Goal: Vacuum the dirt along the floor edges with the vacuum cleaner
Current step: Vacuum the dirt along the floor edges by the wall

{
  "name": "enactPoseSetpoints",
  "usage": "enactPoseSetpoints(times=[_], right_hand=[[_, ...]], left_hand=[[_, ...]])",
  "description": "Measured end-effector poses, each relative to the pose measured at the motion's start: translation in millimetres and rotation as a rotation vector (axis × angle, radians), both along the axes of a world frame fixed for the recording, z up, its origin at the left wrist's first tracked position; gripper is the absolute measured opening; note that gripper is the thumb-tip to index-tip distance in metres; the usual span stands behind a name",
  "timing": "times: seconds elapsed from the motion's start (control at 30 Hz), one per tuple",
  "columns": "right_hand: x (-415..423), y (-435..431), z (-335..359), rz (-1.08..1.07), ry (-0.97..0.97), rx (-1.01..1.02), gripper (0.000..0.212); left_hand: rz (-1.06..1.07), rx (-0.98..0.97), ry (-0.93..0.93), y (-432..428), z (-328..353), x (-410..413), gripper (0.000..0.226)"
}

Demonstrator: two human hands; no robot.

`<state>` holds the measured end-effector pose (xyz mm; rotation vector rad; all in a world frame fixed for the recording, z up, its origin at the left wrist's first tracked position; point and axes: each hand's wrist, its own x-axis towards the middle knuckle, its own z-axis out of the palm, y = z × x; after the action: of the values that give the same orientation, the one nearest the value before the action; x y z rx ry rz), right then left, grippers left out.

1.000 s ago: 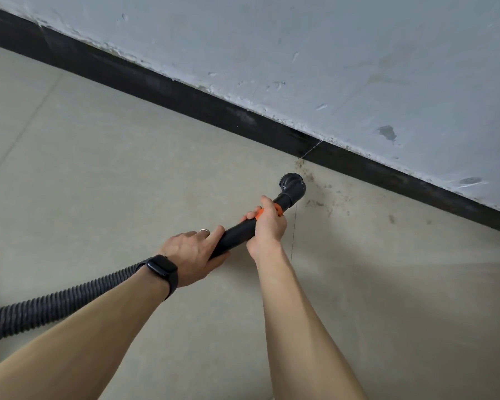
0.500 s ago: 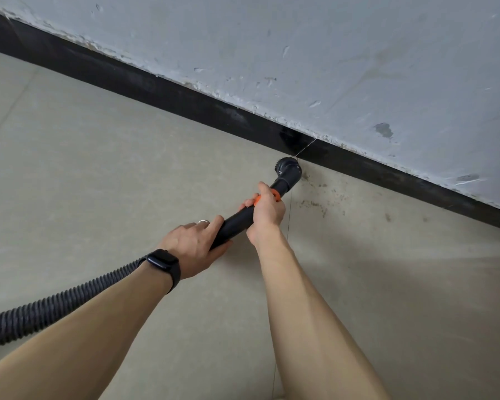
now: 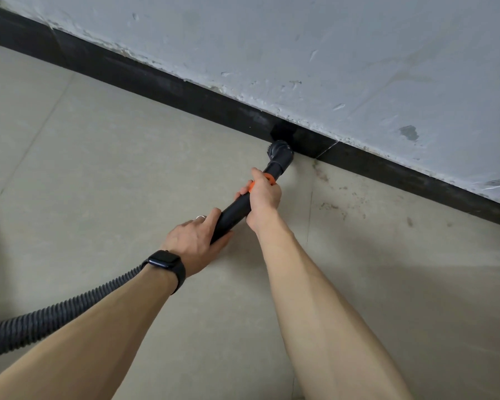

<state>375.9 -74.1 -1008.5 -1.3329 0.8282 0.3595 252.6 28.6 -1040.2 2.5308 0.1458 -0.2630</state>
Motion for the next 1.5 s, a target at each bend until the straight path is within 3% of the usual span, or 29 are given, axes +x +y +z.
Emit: enactPoseSetpoints(times=[0.2, 0.4, 0.63, 0.8, 0.87, 1.23, 1.5], right_hand=[[-12.4, 20.0, 18.2, 0.201, 0.06, 0.033, 0.025], [-35.4, -27.0, 55.5, 0.235, 0.151, -0.029, 0.032], [-53.3, -86.8, 98.9, 0.048, 0.027, -0.008, 0.032], [-76.8, -122.3, 94.7, -0.388, -0.044, 0.366, 0.022], [-85.4, -136.5, 86.3, -0.492, -0.019, 0.418, 0.02], [-87.5, -208.2, 34.4, -0.424, 0.049, 0.368, 0.024], [-60.2, -175.8, 47.4, -0.32, 0.065, 0.416, 0.016]], left_hand=[[0.008, 0.019, 0.043, 36.2, 14.0, -14.4, 0.035], [-0.223, 0.11, 0.042, 39.6, 54.7, -11.3, 0.036], [-0.427, 0.104, 0.033, -6.0, 107.1, 4.6, 0.034], [-0.546, 0.15, 0.062, -44.3, 123.4, 2.9, 0.035], [-0.57, 0.194, 0.08, -64.0, 121.8, -1.6, 0.035], [-0.614, 0.298, 0.201, -147.7, 103.4, -12.7, 0.036], [-0.525, 0.413, 0.232, -128.2, 131.6, 5.2, 0.037]])
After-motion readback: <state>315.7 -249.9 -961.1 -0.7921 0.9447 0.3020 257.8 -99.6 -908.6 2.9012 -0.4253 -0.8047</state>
